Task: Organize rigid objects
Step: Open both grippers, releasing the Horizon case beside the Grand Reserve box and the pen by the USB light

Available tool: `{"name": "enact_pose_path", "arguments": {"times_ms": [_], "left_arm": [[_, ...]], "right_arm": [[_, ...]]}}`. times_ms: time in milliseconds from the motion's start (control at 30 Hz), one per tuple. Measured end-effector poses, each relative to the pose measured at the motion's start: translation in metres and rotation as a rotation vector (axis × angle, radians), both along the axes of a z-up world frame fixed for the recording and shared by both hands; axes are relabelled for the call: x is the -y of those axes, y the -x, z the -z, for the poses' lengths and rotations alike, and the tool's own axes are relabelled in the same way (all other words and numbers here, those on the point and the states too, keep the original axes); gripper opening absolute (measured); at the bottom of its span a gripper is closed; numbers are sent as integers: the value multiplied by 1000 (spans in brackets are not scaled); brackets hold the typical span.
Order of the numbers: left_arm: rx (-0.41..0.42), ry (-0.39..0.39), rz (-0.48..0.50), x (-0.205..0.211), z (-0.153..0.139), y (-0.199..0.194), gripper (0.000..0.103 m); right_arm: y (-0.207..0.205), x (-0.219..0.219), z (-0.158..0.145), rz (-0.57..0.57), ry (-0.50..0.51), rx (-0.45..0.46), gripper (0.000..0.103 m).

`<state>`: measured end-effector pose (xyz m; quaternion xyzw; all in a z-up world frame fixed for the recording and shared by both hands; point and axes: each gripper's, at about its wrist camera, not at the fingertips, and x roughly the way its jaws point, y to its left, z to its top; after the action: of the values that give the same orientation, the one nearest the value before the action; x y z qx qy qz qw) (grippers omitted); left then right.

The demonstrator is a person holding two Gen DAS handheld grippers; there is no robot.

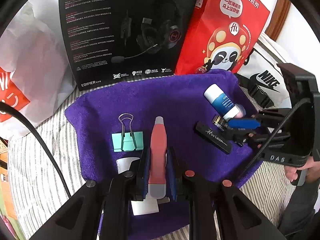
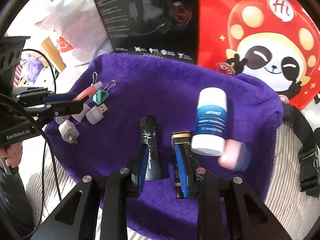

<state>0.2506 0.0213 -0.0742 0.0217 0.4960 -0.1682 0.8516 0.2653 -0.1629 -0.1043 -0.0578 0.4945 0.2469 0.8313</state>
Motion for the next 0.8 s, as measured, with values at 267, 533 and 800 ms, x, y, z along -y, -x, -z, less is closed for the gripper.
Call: {"name": "enact_pose_path", "arguments": {"times_ms": [267, 533, 800], "left_arm": [[-22, 2, 37, 15, 8, 0, 17], [-48, -10, 81, 32, 18, 1, 17], [-80, -30, 92, 41, 31, -2, 17]], "right_arm": [[2, 17, -12, 41, -17, 28, 29], [2, 29, -18, 57, -29, 39, 30], [2, 31, -18, 57, -25, 41, 30]]}}
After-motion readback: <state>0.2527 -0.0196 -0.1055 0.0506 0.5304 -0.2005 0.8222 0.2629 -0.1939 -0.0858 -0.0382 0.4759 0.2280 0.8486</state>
